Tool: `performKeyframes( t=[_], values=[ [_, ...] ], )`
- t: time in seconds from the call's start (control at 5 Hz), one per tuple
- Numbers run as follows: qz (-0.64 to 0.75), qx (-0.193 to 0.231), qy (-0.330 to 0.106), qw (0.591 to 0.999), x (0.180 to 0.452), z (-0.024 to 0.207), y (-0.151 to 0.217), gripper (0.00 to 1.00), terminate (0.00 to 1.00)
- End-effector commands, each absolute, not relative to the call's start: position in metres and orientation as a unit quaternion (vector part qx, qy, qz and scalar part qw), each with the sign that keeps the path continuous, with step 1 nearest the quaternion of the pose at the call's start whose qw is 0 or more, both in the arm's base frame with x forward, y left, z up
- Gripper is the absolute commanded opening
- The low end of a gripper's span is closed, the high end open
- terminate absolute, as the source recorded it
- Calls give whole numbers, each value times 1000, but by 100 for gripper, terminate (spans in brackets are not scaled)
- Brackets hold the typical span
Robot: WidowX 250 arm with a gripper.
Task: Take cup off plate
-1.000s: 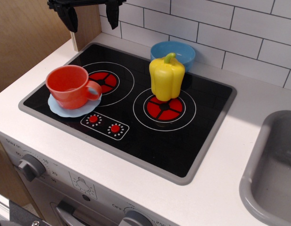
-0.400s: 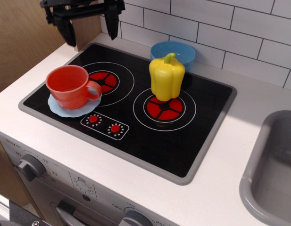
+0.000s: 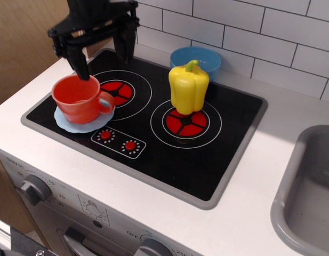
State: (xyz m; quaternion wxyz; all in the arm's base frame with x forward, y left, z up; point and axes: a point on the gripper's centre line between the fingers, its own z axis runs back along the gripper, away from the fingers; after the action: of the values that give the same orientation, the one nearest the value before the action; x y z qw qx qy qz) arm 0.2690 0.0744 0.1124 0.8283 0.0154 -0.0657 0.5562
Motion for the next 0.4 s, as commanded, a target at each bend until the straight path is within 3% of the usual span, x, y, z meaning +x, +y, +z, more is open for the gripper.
performKeyframes(
  t=[0.0, 0.2],
  values=[
    [673, 2, -58, 737, 266, 113, 59, 100, 0],
    [718, -14, -76, 692, 260, 105, 58, 100, 0]
  ],
)
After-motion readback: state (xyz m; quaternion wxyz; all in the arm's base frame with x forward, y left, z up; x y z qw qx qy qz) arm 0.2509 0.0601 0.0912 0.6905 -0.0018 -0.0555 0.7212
